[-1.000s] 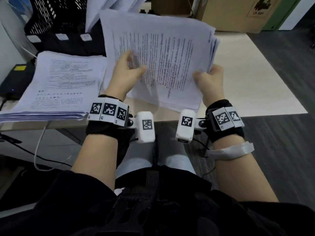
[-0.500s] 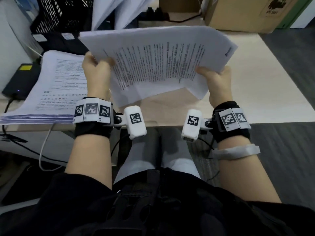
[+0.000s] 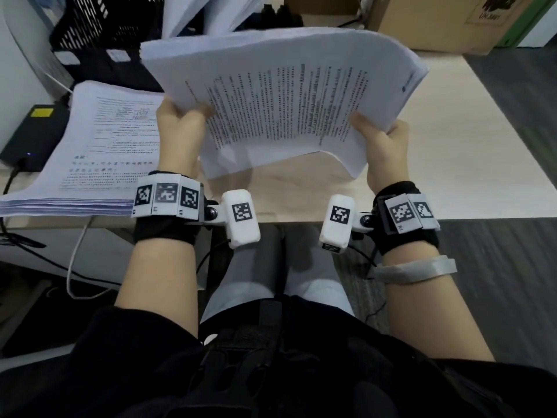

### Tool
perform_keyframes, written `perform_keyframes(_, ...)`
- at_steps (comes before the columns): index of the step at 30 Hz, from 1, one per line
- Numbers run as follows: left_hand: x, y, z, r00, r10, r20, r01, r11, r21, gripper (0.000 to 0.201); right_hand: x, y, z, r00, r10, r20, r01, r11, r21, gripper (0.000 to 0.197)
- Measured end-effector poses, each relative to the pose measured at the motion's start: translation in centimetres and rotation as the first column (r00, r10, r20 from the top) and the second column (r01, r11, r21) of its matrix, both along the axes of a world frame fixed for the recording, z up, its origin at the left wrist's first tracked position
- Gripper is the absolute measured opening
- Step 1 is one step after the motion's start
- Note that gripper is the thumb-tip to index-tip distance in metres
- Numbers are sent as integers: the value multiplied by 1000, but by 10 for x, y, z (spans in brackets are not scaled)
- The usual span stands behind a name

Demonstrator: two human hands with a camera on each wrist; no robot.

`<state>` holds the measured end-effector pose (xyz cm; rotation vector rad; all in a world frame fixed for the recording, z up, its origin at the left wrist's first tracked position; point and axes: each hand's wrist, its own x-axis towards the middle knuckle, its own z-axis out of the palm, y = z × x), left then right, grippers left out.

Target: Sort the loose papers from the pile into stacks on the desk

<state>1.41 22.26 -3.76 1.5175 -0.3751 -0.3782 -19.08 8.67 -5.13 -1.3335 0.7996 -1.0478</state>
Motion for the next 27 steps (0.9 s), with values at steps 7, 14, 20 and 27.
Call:
perform_keyframes(7,3,-3,15,994,36,102,-20,988,-151,29,4,-1,17,993,-75,93,77,997,-15,22)
perform_keyframes(14,-5,-2,-18,994,-81,-73,81,997,-4,37,1,11,-15,997,-56,-44,59,996,72,42)
perform_keyframes(20,2,-4,-8,999,-31,-18,30,998,-58,27,5,3,-8,996,-93,4,93,992,83,11)
perform_keyframes(27,1,0,-27,995,-96,-41,99,992,81,32,12,14,-14,994,-49,-96,64,985,161,21)
